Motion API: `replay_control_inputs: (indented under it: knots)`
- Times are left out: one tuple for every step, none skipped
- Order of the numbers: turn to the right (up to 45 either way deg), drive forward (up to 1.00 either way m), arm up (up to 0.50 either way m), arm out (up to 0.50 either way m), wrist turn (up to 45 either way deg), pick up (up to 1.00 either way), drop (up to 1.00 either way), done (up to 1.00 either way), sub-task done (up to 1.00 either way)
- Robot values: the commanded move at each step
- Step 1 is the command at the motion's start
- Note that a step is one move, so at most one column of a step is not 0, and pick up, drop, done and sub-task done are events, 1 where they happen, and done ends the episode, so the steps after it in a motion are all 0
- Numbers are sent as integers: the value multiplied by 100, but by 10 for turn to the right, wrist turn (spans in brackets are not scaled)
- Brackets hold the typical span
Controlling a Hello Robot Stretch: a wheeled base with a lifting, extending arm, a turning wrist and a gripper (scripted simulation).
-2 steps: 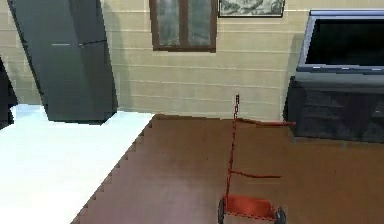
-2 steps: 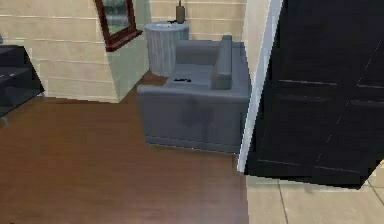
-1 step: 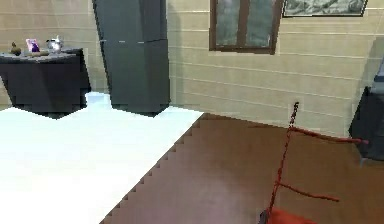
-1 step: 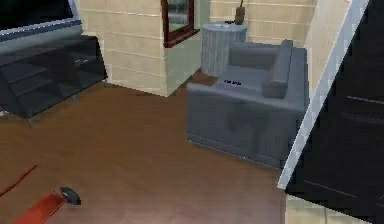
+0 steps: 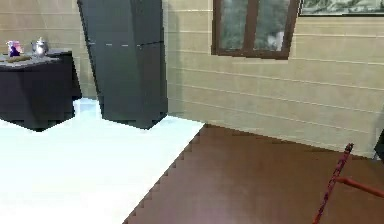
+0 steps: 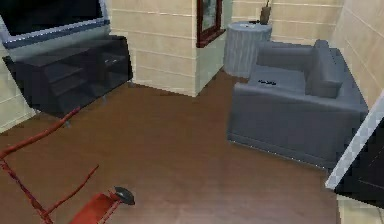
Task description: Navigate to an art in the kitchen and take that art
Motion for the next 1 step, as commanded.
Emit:
replay_control_inputs:
  knots:
    - [-450,0,0,0,0,0,0,0,0]
